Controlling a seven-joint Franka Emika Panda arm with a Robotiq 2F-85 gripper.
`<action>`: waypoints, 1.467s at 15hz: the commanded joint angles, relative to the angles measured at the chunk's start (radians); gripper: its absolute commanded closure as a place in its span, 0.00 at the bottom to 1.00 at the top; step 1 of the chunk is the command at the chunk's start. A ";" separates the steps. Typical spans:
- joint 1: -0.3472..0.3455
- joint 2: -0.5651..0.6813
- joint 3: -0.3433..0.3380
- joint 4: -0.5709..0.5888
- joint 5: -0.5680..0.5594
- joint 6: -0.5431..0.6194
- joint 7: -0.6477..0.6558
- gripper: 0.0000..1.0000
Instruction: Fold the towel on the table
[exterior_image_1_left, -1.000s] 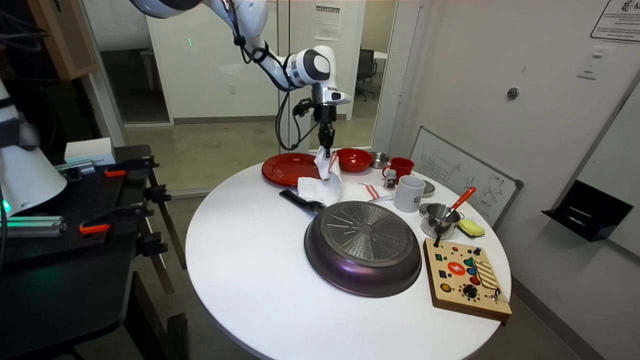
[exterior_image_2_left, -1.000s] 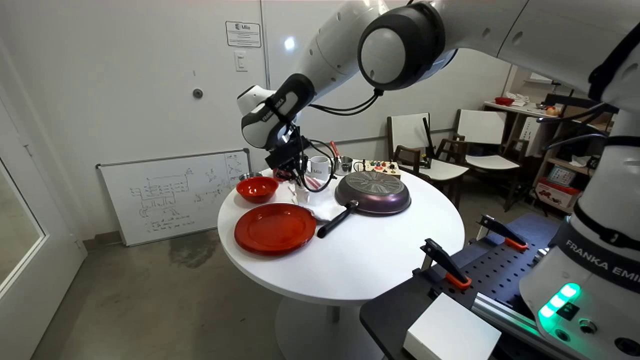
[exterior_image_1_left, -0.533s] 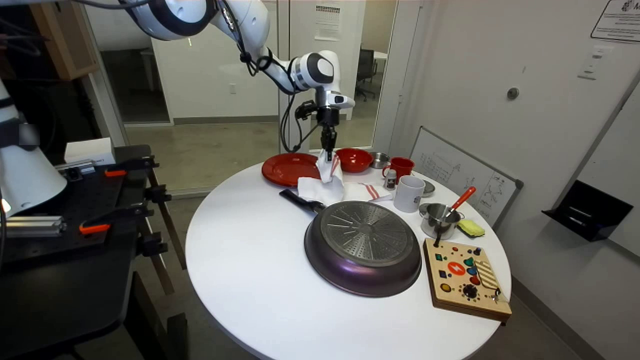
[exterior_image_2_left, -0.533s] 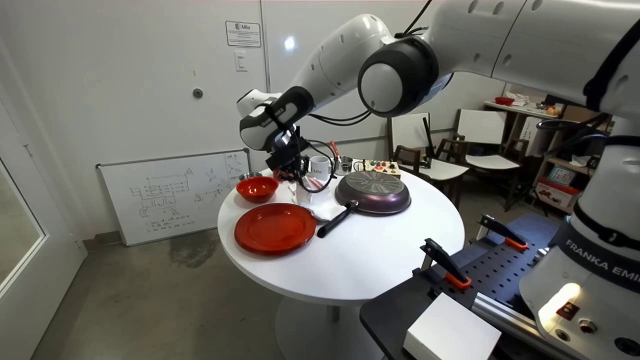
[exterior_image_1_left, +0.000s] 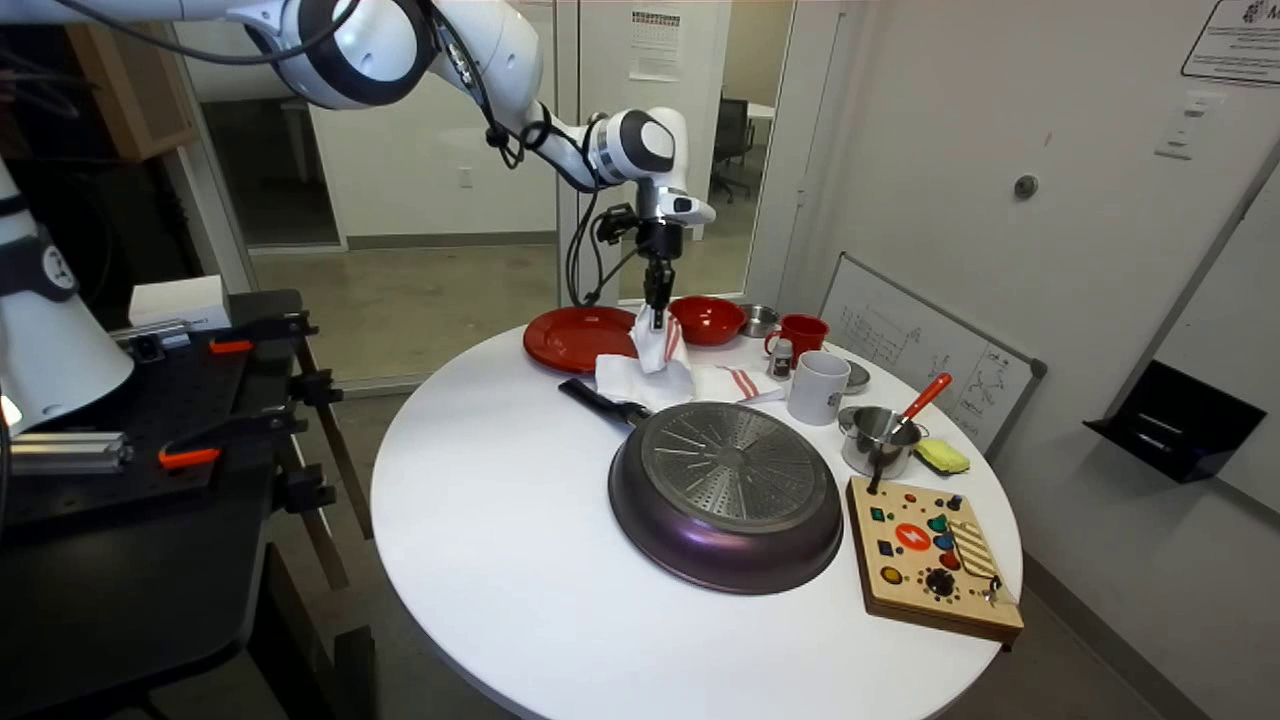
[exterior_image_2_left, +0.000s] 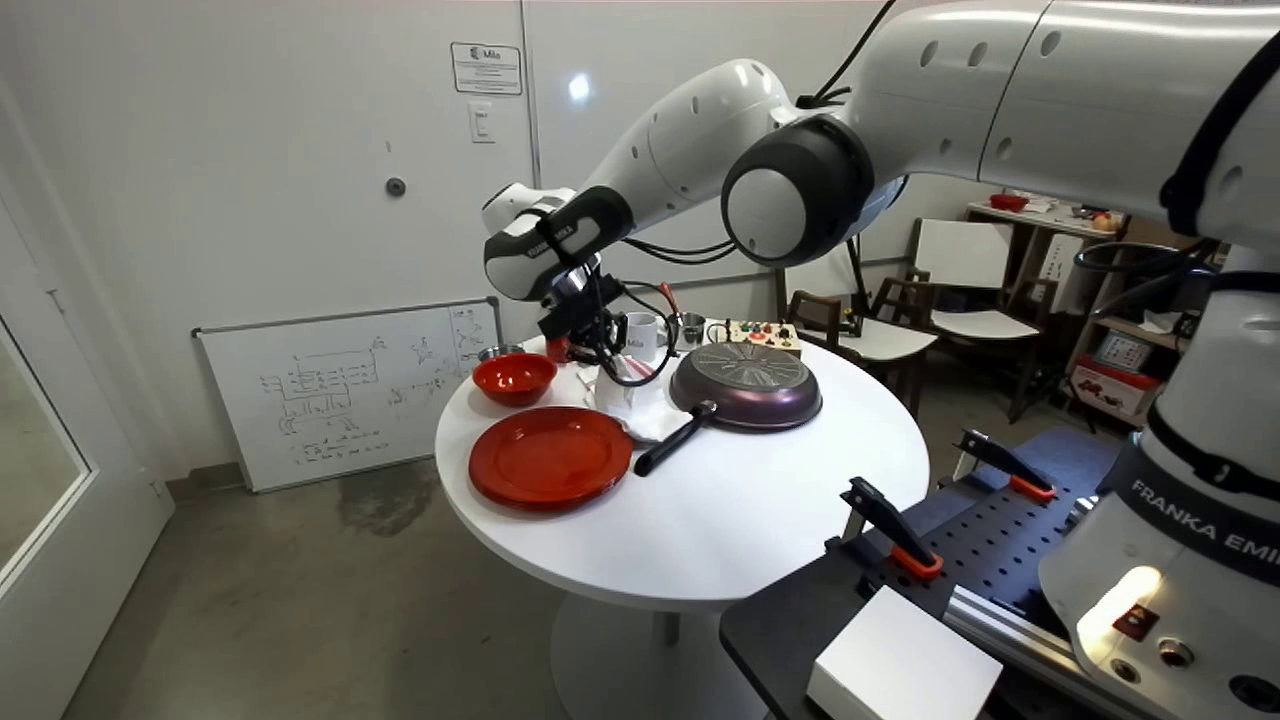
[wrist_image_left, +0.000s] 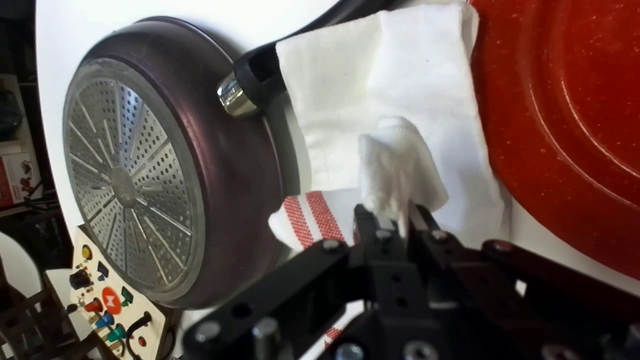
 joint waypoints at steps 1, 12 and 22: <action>-0.007 0.000 0.009 0.017 0.020 -0.016 0.003 0.95; 0.000 -0.001 0.001 0.003 0.007 -0.003 0.000 0.93; -0.032 0.000 -0.023 -0.021 0.000 0.002 0.067 0.95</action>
